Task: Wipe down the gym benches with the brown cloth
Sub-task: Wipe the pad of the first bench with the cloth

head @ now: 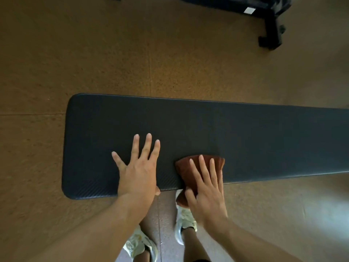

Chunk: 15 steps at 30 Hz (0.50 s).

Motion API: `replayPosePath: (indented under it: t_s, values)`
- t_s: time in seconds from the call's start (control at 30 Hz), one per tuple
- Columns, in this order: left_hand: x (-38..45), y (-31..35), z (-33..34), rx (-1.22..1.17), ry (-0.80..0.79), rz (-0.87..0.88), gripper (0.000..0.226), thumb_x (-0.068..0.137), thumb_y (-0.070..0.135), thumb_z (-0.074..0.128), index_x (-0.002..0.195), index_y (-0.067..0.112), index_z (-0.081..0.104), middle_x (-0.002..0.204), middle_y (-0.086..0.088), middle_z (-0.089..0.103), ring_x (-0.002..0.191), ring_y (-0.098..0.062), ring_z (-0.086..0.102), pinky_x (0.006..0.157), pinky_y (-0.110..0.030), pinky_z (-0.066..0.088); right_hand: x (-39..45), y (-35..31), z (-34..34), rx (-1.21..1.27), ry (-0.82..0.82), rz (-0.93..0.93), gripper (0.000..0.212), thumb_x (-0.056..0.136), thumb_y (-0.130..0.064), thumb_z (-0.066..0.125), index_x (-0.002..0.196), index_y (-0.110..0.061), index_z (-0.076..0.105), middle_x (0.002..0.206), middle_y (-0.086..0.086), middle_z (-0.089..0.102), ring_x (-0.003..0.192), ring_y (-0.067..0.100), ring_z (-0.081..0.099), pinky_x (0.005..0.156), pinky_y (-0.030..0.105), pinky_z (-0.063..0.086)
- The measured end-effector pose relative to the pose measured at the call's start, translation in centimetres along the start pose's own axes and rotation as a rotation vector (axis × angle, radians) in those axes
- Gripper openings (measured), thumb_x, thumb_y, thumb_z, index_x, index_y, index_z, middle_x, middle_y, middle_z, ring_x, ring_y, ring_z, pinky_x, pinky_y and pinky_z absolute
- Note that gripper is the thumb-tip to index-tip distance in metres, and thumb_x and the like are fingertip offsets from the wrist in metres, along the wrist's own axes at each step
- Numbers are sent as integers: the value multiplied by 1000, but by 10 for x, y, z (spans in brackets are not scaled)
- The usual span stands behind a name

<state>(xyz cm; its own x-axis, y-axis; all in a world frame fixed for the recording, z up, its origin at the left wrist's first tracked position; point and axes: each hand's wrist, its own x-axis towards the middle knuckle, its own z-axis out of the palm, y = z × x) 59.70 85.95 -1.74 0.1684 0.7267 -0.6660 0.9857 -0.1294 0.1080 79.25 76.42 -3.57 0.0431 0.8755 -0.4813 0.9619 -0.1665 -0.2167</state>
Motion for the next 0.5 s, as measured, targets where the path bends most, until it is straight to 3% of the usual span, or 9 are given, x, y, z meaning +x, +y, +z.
replayPosePath:
  t_s: [0.07,0.2,0.3,0.4,0.5]
  values:
    - [0,0,0,20,-5,6,141,74,61,78,151,25,-34,162,-1,-39,149,-32,-34,116,-77,11,37,5,-20,-42,-31,-61,72,96,-52,24,160,-54,-7,169,-22,-25,156,10,-31,130,48,-13]
    - [0,0,0,37,11,6,142,73,62,79,151,26,-35,163,0,-37,150,-31,-33,116,-76,12,158,12,-68,-134,38,-123,72,96,-56,32,165,-36,25,176,-10,-13,159,19,-26,129,55,-10]
    - [1,-2,1,39,23,8,142,71,63,79,153,27,-32,163,1,-36,150,-30,-32,117,-76,12,209,-3,-97,1,62,-21,69,101,-50,36,166,-41,15,177,-9,-4,161,17,-17,129,53,-11]
    - [0,0,3,53,20,4,144,70,65,79,153,27,-32,163,0,-36,150,-30,-32,116,-76,13,173,-4,-84,69,159,-42,73,100,-50,36,167,-40,8,177,-11,-4,161,13,-17,130,50,-11]
    - [0,2,2,57,14,-11,143,71,65,78,153,26,-33,163,0,-37,149,-31,-34,117,-75,13,64,13,-36,54,153,-10,77,99,-49,40,167,-39,5,176,-13,-9,160,13,-21,131,49,-7]
